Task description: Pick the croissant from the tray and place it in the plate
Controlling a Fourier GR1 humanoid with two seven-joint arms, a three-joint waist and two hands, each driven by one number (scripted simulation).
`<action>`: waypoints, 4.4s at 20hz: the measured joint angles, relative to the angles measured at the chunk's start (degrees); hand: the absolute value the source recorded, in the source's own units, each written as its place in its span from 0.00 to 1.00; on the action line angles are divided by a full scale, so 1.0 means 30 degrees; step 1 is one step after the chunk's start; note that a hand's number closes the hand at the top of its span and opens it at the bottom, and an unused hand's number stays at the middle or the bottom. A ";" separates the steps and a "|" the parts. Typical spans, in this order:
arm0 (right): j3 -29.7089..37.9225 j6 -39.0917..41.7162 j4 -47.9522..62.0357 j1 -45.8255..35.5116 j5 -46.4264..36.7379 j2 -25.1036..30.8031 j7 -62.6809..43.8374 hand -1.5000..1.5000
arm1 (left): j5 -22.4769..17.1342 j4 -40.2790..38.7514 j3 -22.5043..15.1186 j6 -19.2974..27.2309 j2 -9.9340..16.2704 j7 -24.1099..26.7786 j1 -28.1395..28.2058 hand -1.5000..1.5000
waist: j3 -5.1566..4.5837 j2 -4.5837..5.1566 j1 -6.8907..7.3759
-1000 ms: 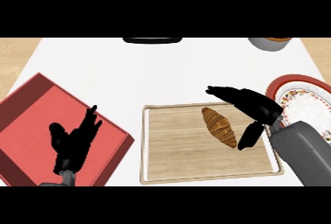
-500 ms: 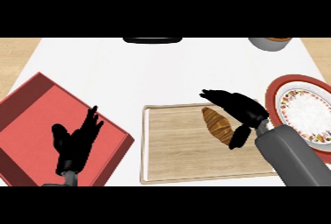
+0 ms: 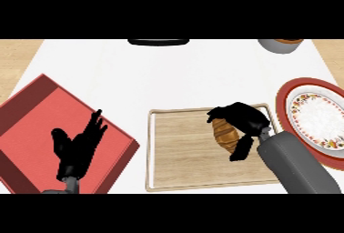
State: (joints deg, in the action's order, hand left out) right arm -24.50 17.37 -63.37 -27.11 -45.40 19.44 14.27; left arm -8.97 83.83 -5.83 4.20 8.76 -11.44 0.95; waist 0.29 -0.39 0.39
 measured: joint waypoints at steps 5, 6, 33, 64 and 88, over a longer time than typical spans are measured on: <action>0.0388 -0.0451 0.0173 -0.0144 -0.1180 -0.0069 0.0921 1.00 | 0.0311 0.0034 0.0135 0.0050 -0.0223 0.0190 0.0131 0.50 | 0.0013 -0.0004 -0.0010; 0.0439 -0.0887 0.0528 -0.0119 -0.1467 -0.0195 0.1159 1.00 | 0.0253 0.0026 0.0173 -0.0051 -0.0218 0.0020 0.0041 0.50 | 0.0010 0.0005 -0.0005; 1.4166 -1.7193 0.4760 -0.5625 -0.8353 0.1924 -2.3924 1.00 | 0.0429 0.1281 -0.0207 -0.0355 -0.0226 -0.0247 -0.0167 0.50 | -0.0195 0.1062 0.1029; 2.7099 -2.3745 0.2854 -0.1705 -2.4687 -0.2589 -2.8767 0.00 | 0.0529 0.0715 -0.0024 -0.0119 -0.0336 -0.0643 0.0032 0.50 | 0.0029 0.0316 0.0333; 2.5446 -3.2613 0.2982 0.0069 -1.2425 -0.3962 -2.2812 0.00 | 0.0684 0.0657 0.0237 0.0071 -0.0541 -0.0621 0.0370 0.50 | 0.0016 -0.0015 -0.0172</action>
State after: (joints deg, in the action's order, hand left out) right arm 51.84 -80.47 -54.43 -26.90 -82.68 7.56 -54.16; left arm -6.92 85.80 -5.12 4.41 7.14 -13.31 2.06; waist 0.34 -0.44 -0.12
